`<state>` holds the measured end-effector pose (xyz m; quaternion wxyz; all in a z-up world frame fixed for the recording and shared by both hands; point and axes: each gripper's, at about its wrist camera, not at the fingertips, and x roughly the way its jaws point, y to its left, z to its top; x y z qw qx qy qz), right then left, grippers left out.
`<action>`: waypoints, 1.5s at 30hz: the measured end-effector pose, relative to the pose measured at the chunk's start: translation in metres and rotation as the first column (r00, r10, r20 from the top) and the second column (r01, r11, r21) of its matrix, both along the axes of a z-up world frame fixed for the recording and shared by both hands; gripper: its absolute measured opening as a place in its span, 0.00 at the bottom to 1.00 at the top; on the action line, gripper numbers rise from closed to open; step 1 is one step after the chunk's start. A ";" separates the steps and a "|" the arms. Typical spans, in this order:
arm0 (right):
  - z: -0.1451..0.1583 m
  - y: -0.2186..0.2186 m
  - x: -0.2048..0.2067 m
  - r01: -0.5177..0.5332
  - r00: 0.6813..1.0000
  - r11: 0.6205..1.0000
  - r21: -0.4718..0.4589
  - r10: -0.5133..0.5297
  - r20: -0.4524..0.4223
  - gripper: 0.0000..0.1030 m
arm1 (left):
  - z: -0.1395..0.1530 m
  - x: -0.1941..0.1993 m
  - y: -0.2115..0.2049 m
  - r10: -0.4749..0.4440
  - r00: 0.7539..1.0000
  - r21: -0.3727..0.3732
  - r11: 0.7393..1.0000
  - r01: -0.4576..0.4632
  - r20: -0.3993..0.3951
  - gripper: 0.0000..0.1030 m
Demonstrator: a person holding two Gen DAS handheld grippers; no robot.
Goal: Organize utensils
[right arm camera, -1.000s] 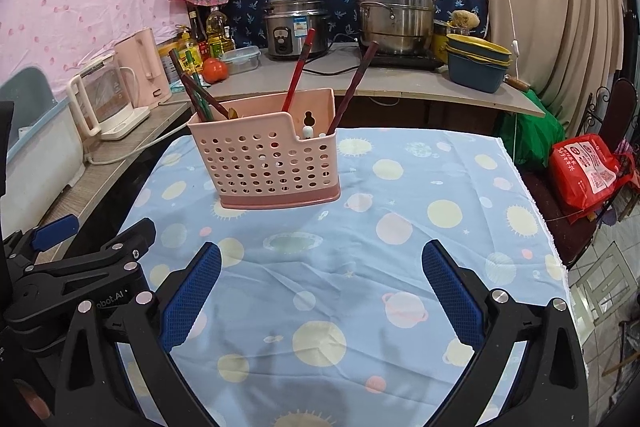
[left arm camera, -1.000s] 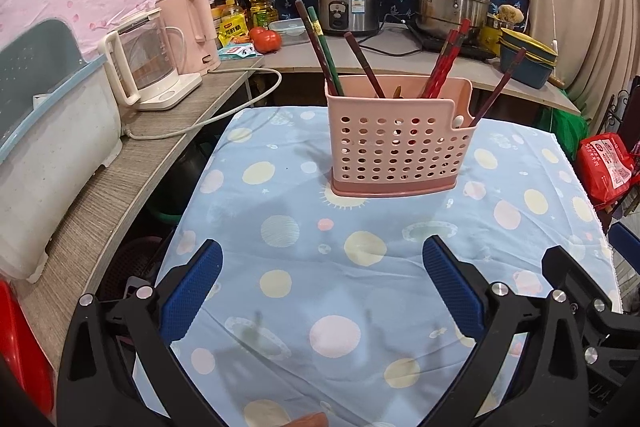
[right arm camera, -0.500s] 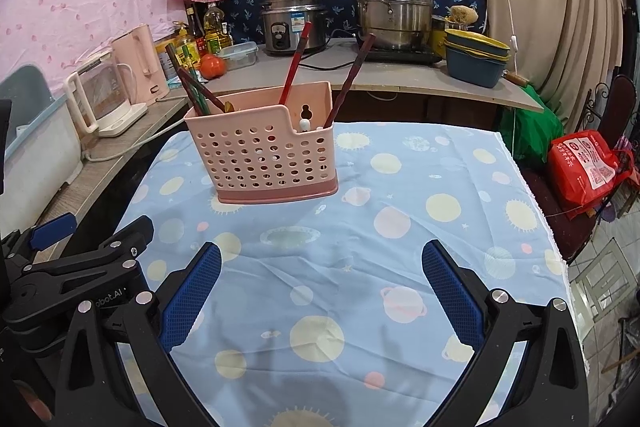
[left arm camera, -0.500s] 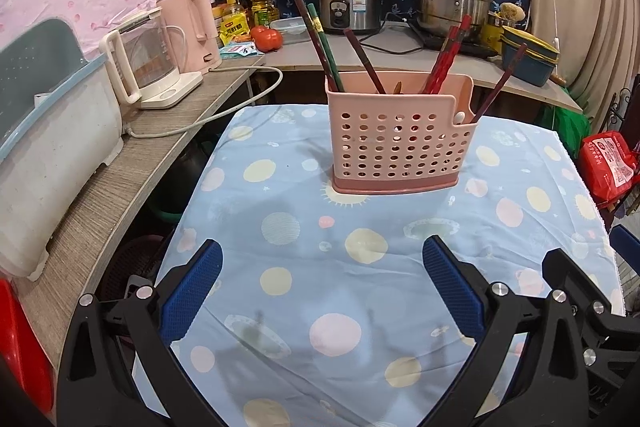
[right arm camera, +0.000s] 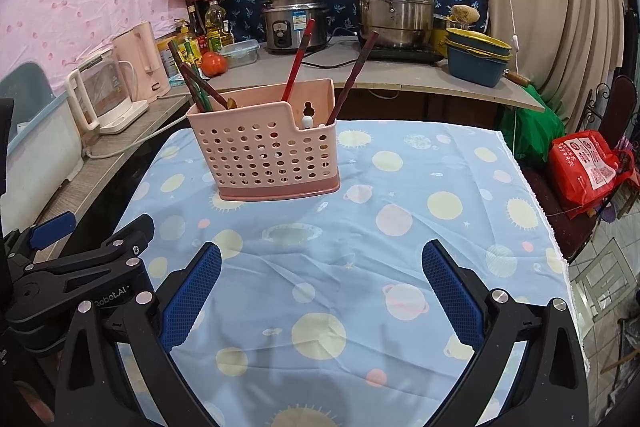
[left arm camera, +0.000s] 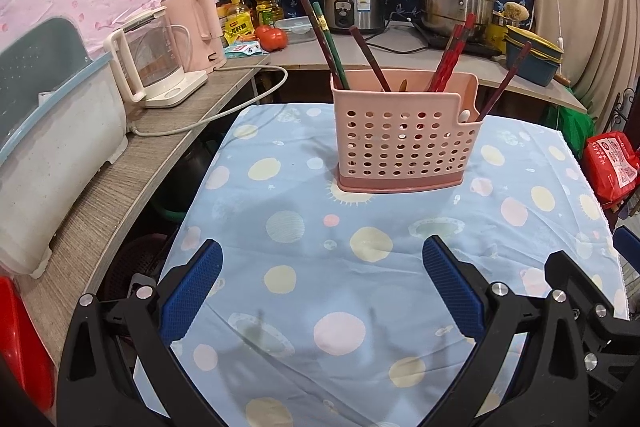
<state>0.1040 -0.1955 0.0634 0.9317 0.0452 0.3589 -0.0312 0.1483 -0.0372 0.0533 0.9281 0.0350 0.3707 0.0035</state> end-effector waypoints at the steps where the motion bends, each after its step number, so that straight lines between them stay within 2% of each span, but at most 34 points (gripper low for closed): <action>1: 0.000 0.000 0.000 0.000 1.000 1.000 -0.001 0.000 0.000 0.95 | 0.000 0.000 0.000 0.000 1.000 0.000 1.000 0.000 0.000 0.93; 45: -0.005 0.001 -0.002 0.003 1.000 1.000 -0.012 -0.003 -0.006 0.95 | -0.007 0.001 0.003 0.003 1.000 -0.001 1.000 -0.003 -0.018 0.93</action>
